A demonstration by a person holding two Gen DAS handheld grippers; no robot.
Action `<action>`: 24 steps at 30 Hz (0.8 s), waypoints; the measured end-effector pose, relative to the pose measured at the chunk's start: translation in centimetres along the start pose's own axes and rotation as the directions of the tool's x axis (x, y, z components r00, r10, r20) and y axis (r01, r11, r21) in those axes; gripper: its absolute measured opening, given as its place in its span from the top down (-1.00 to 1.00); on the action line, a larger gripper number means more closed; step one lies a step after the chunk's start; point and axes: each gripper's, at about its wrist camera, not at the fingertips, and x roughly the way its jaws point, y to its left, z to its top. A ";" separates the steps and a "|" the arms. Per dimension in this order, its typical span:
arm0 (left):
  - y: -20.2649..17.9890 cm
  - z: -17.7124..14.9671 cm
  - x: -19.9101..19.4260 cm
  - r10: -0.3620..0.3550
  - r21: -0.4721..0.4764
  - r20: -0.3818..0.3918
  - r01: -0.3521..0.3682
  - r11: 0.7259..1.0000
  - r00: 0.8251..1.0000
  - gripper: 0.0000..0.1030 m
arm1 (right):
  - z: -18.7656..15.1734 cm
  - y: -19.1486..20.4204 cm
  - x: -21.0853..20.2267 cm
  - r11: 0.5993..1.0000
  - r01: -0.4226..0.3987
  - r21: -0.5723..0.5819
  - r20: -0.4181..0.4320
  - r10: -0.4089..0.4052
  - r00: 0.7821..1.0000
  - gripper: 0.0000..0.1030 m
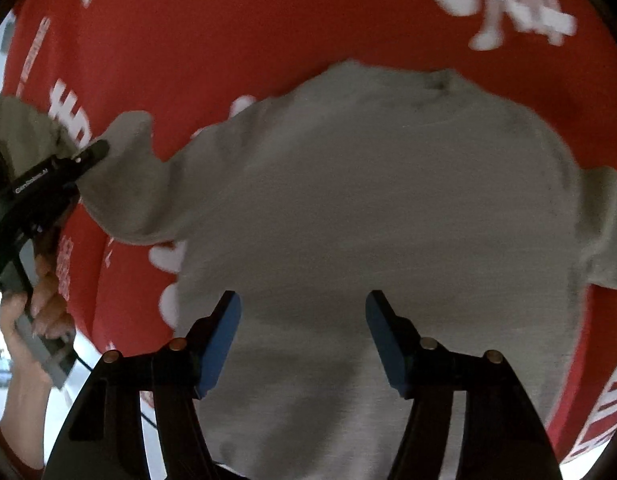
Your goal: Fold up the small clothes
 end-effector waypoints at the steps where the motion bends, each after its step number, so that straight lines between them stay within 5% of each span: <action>1: -2.0 -0.7 1.0 -0.011 0.029 -0.019 0.011 1.000 1.000 0.83 | 0.0 -1.6 -0.7 1.000 0.012 0.019 0.014 -0.012 1.000 -0.34; 5: -9.6 -4.8 6.3 0.026 0.157 -0.120 -0.007 0.988 0.992 0.82 | -0.6 -6.5 -1.8 0.995 0.050 0.087 0.025 -0.053 0.998 -0.34; 10: -11.7 -8.3 10.0 0.197 0.226 -0.224 -0.146 0.963 0.954 0.77 | -1.7 -11.9 -1.6 0.983 0.115 0.141 -0.013 -0.114 0.993 -0.35; 12: -11.3 -8.5 9.2 0.218 0.222 -0.221 -0.168 0.960 0.951 0.11 | -1.7 -13.0 -1.5 0.980 0.128 0.150 -0.028 -0.125 0.992 -0.39; 14: -10.6 -8.3 6.9 0.227 0.224 -0.194 -0.182 0.958 0.954 -0.25 | -1.3 -13.3 -1.5 0.980 0.135 0.149 -0.029 -0.132 0.991 -0.47; 18: -7.6 -7.4 2.5 0.285 0.208 -0.142 -0.253 0.945 0.948 -0.33 | 0.8 -10.8 -1.6 0.988 0.140 0.070 0.010 -0.141 0.990 -0.49; 21: -3.2 -6.2 1.7 0.397 0.137 -0.139 -0.379 0.915 0.907 -0.33 | 3.6 -6.0 -1.1 0.986 0.139 -0.094 0.071 -0.133 0.989 -0.49; 24: 0.9 -5.3 2.6 0.434 0.050 -0.198 -0.433 0.900 0.879 -0.33 | 6.2 0.5 0.8 0.943 0.148 -0.298 0.135 -0.111 0.985 -0.49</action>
